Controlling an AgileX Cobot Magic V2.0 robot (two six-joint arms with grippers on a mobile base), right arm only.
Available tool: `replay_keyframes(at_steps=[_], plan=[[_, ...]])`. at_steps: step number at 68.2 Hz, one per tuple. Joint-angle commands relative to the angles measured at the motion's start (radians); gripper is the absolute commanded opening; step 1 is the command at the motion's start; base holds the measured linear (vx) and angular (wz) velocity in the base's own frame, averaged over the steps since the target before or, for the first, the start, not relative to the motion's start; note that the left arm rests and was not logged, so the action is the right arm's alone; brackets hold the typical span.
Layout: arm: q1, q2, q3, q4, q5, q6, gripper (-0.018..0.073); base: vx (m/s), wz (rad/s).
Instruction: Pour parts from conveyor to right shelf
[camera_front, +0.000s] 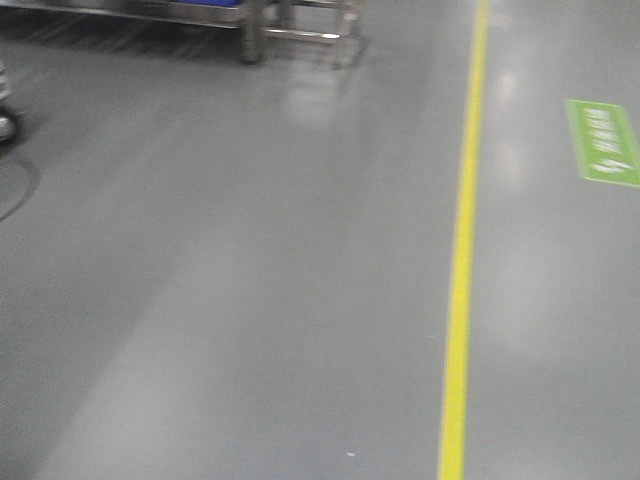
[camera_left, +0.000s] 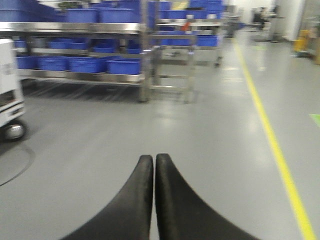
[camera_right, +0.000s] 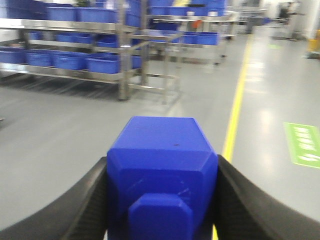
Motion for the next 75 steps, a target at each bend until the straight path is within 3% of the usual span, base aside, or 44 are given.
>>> replay_keyframes(at_steps=[1, 36, 75], plan=[[-0.003, 0.009, -0.029, 0.001, -0.086, -0.006, -0.0009, -0.07, -0.97], [-0.003, 0.009, -0.029, 0.001, -0.086, -0.006, -0.0009, -0.03, -0.68], [-0.003, 0.009, -0.029, 0.001, -0.086, -0.006, -0.0009, 0.08, -0.11]])
